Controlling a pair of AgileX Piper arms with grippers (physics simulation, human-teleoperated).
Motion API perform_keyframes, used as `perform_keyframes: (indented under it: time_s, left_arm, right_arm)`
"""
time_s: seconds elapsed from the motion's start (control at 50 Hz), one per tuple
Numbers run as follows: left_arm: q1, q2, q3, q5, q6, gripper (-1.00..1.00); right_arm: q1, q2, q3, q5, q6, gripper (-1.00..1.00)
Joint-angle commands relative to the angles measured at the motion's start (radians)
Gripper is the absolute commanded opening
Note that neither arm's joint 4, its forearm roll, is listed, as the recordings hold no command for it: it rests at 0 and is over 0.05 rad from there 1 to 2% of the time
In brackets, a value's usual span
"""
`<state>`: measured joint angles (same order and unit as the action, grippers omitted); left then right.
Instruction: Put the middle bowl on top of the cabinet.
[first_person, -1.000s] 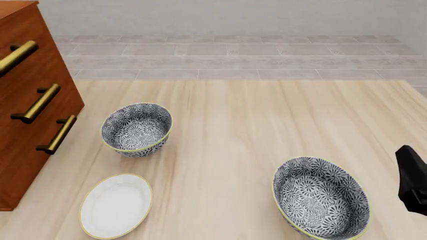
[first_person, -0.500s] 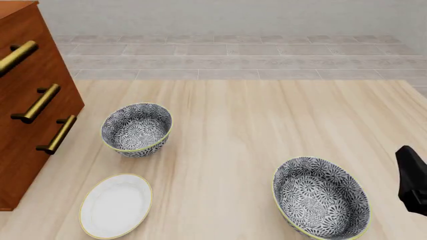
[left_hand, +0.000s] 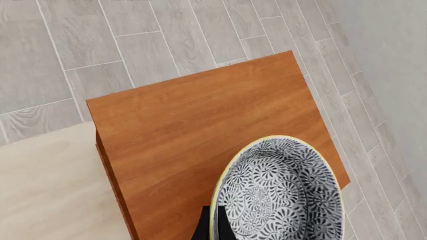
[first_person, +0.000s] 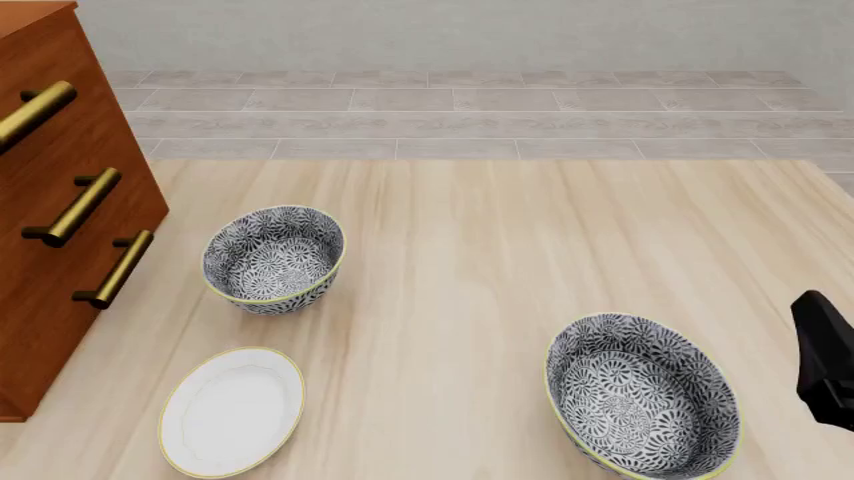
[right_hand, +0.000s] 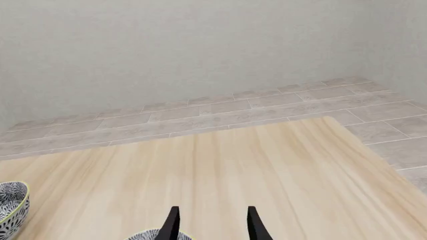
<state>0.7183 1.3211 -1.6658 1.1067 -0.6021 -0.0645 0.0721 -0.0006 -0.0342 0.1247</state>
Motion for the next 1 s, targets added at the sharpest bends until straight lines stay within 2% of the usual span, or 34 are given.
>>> perform_keyframes:
  time_s: [0.02,0.6,0.78,0.8,0.84,0.88,0.9,1.0]
  left_arm:
    - [0.01,0.007,-0.011,0.004,0.011,-1.0]
    - [0.019,0.002,0.003,-0.018,0.003,-1.0]
    - [-0.011,-0.006,-0.002,-0.031,-0.005,-1.0]
    - [0.054,-0.01,0.007,-0.026,-0.007,-1.0]
    - [-0.015,-0.011,0.002,-0.04,-0.016,-1.0]
    - [0.011,-0.012,0.008,-0.036,-0.016,-1.0]
    - [-0.017,-0.019,0.012,-0.05,-0.028,1.0]
    - [-0.035,-0.024,0.023,-0.056,-0.039,1.0]
  right_arm:
    - [0.0,0.0,0.0,0.0,0.001,1.0]
    - [-0.001,-0.002,0.0,0.001,0.003,1.0]
    - [-0.001,-0.011,0.0,0.01,0.004,1.0]
    - [0.0,-0.011,0.0,0.011,0.004,1.0]
    - [0.0,-0.008,0.0,0.008,0.004,1.0]
    - [0.0,-0.01,0.0,0.009,0.004,1.0]
    - [-0.001,-0.011,0.0,0.011,0.005,1.0]
    - [-0.001,-0.01,0.0,0.01,0.004,1.0]
